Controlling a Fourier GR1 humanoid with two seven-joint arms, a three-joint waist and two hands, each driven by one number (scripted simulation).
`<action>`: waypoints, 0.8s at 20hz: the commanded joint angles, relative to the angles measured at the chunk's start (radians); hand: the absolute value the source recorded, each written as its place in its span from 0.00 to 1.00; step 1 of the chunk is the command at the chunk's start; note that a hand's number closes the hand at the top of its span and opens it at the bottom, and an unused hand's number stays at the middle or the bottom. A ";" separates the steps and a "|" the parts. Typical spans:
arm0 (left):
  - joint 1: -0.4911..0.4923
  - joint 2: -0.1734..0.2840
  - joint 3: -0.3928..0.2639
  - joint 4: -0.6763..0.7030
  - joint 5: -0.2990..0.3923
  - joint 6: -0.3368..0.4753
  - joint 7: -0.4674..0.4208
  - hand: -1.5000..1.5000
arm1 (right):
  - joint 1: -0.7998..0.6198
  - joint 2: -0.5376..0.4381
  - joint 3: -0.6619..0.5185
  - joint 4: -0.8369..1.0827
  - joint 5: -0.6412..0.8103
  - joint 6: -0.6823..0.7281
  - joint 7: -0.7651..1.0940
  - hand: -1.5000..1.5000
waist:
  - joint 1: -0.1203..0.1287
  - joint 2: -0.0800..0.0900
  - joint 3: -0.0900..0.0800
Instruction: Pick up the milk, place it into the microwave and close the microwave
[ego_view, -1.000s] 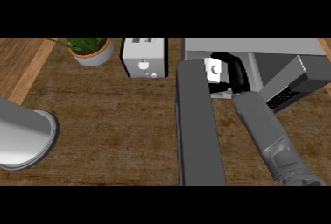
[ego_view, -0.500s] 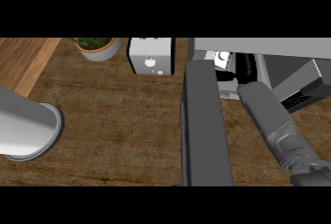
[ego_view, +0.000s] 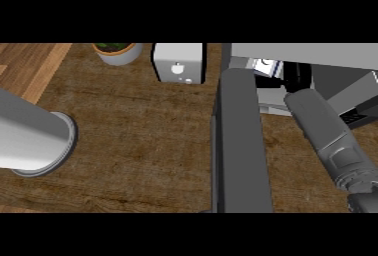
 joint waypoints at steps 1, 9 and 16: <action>-0.013 0.015 0.002 0.006 0.005 0.000 0.009 0.00 | -0.016 -0.052 -0.008 0.045 0.009 -0.042 0.036 1.00 | 0.012 0.004 0.001; -0.047 0.033 0.000 0.015 -0.058 0.011 0.003 0.00 | 0.003 -0.049 0.043 0.091 0.072 -0.173 0.120 0.00 | 0.021 0.012 0.004; -0.056 0.039 -0.032 0.077 -0.076 -0.033 -0.011 0.00 | -0.030 -0.031 0.035 0.070 0.063 -0.060 0.063 0.00 | 0.016 0.009 0.002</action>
